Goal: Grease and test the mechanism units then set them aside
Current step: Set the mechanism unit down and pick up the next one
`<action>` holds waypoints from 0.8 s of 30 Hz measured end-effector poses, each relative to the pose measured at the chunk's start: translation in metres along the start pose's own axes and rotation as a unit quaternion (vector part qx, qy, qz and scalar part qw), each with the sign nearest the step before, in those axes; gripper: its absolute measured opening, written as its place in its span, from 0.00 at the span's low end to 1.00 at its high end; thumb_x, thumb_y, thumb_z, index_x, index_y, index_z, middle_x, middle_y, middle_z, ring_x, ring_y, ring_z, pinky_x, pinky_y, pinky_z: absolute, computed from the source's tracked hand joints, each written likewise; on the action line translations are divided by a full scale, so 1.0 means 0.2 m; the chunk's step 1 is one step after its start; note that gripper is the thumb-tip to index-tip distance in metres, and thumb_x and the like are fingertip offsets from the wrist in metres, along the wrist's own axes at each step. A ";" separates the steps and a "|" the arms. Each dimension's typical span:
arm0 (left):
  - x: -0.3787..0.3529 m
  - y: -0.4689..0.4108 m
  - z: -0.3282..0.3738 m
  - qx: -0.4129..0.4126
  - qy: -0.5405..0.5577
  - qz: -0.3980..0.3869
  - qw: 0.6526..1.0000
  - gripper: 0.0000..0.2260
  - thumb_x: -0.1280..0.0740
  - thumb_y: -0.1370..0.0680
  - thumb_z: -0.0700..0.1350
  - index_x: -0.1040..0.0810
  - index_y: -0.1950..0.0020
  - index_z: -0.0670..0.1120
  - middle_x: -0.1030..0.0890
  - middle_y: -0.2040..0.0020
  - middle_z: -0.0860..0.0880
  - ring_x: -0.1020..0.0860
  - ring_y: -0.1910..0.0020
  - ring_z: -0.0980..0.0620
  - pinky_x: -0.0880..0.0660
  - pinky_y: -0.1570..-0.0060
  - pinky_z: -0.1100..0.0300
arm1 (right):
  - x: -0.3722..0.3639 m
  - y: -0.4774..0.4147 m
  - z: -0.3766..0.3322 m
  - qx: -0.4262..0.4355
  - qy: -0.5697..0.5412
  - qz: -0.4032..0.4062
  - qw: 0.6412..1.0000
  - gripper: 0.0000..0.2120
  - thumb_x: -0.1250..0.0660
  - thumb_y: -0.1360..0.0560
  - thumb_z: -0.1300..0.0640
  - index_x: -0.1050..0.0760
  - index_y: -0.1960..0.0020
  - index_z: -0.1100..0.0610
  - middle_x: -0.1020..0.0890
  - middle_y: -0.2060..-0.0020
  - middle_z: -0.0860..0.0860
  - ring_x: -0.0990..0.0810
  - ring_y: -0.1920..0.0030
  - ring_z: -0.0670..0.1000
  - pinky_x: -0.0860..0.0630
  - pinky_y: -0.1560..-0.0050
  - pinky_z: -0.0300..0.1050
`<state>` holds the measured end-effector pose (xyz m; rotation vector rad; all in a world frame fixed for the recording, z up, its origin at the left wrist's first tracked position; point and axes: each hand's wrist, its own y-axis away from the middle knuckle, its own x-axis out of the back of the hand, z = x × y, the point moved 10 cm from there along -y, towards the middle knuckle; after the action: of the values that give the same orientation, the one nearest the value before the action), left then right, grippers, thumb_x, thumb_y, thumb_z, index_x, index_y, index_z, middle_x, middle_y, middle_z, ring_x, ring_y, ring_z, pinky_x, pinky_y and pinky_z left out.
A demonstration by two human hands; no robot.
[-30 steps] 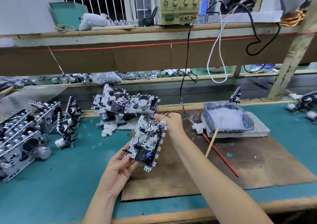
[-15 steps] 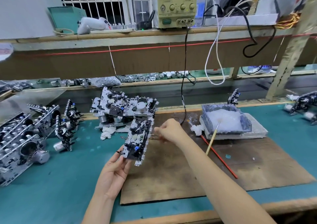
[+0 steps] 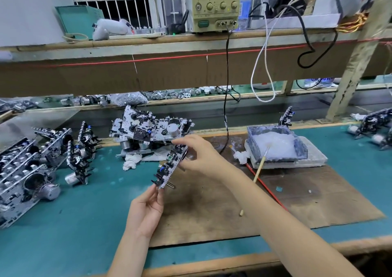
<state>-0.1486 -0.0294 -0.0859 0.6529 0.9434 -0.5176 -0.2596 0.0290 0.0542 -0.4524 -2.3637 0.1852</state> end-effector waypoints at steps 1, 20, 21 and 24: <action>-0.04 0.00 -0.01 0.014 0.011 -0.024 1.000 0.22 0.22 0.52 0.25 0.21 0.61 0.30 0.18 0.64 0.38 0.18 0.71 0.50 0.23 0.73 0.66 | 0.01 0.00 -0.01 -0.001 0.005 0.004 1.000 0.26 0.32 0.29 0.62 0.31 0.32 0.51 0.30 0.38 0.50 0.33 0.38 0.47 0.34 0.39 0.42; -0.84 0.26 0.42 -0.419 -0.749 -0.042 0.512 0.07 0.32 0.24 0.40 0.17 0.49 0.41 0.21 0.57 0.50 0.25 0.56 0.52 0.32 0.55 0.64 | 0.17 -0.12 0.03 -0.040 -0.016 0.110 0.993 0.11 0.26 0.33 0.54 0.29 0.59 0.51 0.30 0.60 0.38 0.33 0.63 0.37 0.36 0.67 0.33; -0.86 0.23 0.39 -0.407 -0.782 -0.030 0.471 0.07 0.33 0.23 0.40 0.17 0.49 0.41 0.22 0.56 0.48 0.25 0.53 0.49 0.33 0.54 0.61 | 0.16 -0.12 0.03 -0.038 0.000 0.112 0.993 0.11 0.26 0.33 0.54 0.29 0.59 0.52 0.29 0.62 0.39 0.33 0.64 0.37 0.37 0.69 0.31; -0.85 0.16 0.34 -0.365 -0.836 0.009 0.409 0.06 0.34 0.23 0.42 0.18 0.51 0.43 0.24 0.55 0.47 0.26 0.50 0.46 0.34 0.57 0.57 | 0.14 -0.09 0.04 -0.041 0.021 0.107 0.993 0.12 0.26 0.33 0.55 0.28 0.58 0.55 0.27 0.65 0.43 0.33 0.66 0.39 0.38 0.71 0.31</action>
<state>-0.1727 -0.0344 0.0989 -0.7873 -0.8747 -0.3963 -0.2891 0.0216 0.0695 -0.7439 -2.2860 0.1762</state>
